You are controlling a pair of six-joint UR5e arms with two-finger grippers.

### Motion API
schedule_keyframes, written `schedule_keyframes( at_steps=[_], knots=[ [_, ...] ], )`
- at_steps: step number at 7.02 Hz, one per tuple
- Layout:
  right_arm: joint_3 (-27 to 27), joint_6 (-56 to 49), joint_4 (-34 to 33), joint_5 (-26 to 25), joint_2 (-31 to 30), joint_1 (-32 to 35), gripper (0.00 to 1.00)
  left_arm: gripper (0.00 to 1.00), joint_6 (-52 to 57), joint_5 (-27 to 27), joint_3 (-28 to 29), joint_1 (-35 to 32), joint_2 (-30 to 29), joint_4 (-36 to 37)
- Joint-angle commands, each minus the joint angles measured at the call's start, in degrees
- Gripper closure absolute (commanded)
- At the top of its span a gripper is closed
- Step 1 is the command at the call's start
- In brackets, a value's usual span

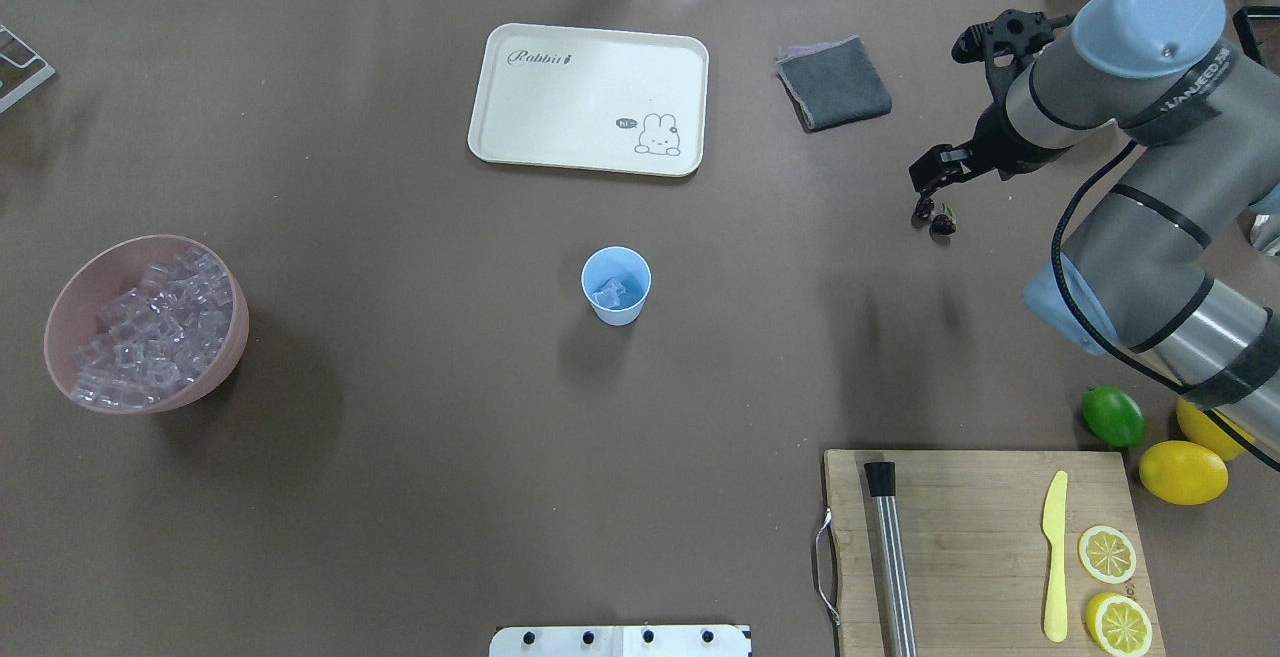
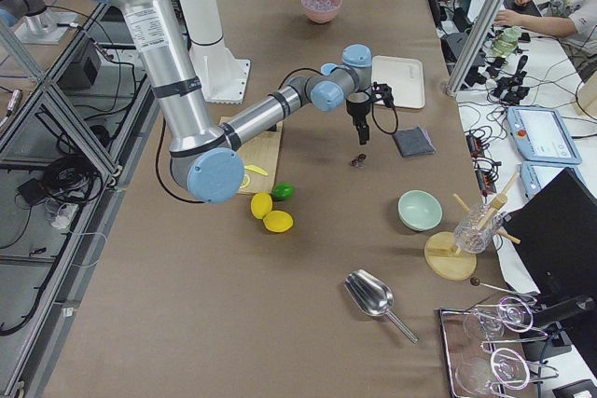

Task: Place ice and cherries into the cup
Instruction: 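Retract the left arm while the right gripper reaches toward the dark cherries, then lower the right gripper over the dark cherries and align with them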

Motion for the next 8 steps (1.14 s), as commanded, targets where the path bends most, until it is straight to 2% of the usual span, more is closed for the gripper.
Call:
schedule_keyframes(
  at_steps=[1, 4, 8],
  knots=[
    [-3.9, -0.3, 0.5, -3.4, 0.0, -2.9, 0.00, 0.02, 0.0, 0.4, -0.2, -0.2, 0.0, -0.3],
    [-14.9, 0.0, 15.4, -4.4, -0.1, -4.5, 0.00, 0.02, 0.0, 0.5, 0.3, -0.4, -1.0, 0.1],
    [-13.2, 0.0, 15.6, -3.7, 2.0, -3.3, 0.04, 0.02, -0.1, 0.4, 0.2, -1.1, -0.7, 0.0]
  ],
)
